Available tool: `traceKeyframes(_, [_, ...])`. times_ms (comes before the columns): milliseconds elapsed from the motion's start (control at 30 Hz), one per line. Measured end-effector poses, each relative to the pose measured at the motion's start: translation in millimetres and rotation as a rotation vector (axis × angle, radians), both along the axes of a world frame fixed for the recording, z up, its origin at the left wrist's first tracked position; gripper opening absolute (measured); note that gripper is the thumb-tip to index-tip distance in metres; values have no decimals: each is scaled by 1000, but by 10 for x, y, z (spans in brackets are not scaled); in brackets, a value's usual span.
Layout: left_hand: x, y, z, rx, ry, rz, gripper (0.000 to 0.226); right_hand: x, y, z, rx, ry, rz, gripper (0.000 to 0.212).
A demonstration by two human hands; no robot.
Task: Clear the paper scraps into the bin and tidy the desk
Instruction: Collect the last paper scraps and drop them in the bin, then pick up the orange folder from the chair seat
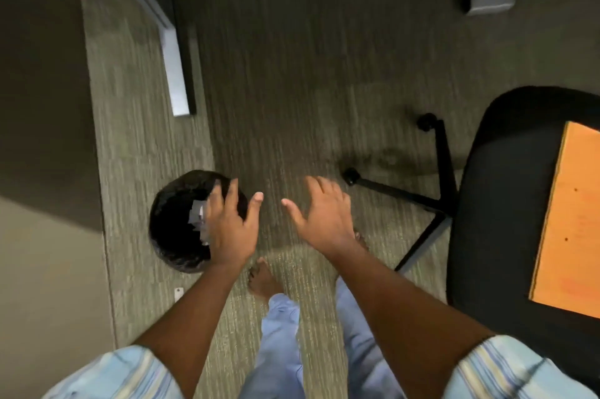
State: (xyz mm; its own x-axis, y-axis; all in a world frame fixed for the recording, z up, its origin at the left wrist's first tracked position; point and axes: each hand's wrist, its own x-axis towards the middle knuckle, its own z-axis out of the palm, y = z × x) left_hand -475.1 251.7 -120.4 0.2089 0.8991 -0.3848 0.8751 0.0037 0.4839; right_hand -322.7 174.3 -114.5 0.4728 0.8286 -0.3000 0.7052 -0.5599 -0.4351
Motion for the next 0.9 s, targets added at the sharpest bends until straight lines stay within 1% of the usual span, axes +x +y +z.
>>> traceKeyframes(100, [398,-147,123,-8,-3,-115,81,415,-278,50,1,-40,-118,75])
traceKeyframes(233, [890,-330,202,-28,-41,-236,81,918,-668,93,-8,-59,-242,77])
traceKeyframes(400, [1518,-585,312,-38,-73,-377,77,1444,-1214,136,-77,-57,-342,78])
traceKeyframes(567, [2085,-843,440,-15,-120,-502,77,1783,-1603,236,-70,-92,-438,79])
traceKeyframes(767, [2591,-1171,558,-28,-144,-623,82,2071,-1943,330,-44,-118,-528,78])
traceKeyframes(900, [2901,-1410,620,-52,-163,-681,81,2296,-2144,388,-25,-149,-606,77])
